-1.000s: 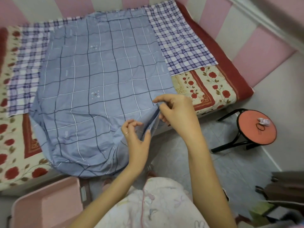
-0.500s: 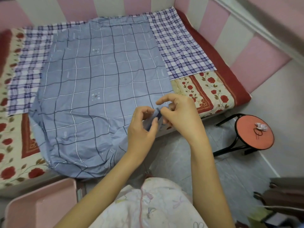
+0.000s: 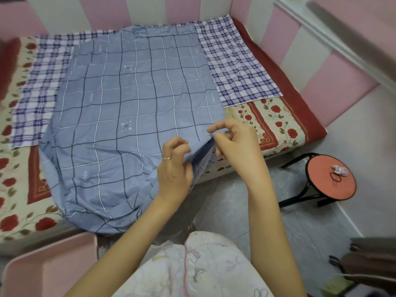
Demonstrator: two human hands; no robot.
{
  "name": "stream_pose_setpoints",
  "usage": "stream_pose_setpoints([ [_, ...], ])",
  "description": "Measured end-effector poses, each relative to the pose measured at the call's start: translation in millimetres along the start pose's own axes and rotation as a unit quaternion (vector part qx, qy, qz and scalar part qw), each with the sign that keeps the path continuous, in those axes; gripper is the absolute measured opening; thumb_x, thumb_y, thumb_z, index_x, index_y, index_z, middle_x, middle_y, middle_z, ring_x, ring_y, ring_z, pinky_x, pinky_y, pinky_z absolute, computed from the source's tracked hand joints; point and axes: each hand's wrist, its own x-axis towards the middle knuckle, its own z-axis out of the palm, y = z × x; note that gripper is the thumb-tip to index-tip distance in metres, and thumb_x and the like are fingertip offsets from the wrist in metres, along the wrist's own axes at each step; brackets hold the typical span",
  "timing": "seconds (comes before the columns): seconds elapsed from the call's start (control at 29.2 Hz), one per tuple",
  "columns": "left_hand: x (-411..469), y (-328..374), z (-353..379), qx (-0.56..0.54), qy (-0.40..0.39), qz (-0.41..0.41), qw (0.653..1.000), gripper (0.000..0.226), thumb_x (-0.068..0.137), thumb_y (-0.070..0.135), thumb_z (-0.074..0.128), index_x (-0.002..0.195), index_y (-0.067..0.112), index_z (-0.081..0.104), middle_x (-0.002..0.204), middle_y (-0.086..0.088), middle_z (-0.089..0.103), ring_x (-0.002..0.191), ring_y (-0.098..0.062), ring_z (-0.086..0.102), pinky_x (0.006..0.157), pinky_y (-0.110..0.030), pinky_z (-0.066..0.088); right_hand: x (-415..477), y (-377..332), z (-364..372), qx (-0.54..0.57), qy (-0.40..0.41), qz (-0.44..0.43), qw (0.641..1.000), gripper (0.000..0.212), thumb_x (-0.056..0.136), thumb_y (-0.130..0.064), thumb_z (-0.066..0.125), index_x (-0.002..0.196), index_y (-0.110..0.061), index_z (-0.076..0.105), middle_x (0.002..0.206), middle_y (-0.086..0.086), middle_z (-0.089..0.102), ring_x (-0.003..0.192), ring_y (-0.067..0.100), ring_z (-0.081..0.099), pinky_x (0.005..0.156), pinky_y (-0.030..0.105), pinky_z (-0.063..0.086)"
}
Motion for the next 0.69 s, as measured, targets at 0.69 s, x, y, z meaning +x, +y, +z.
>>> stream_pose_setpoints([
  [0.69, -44, -16, 27, 0.051, -0.061, -0.102, 0.992, 0.021, 0.079, 0.015, 0.055, 0.090, 0.009, 0.072, 0.100, -0.001, 0.070, 0.088, -0.010, 0.059, 0.070, -0.019, 0.046, 17, -16, -34, 0.007, 0.030, 0.069, 0.997, 0.019, 0.084, -0.003, 0.056, 0.087, -0.014, 0.072, 0.046, -0.002, 0.055, 0.035, 0.002, 0.044, 0.039, 0.015, 0.038],
])
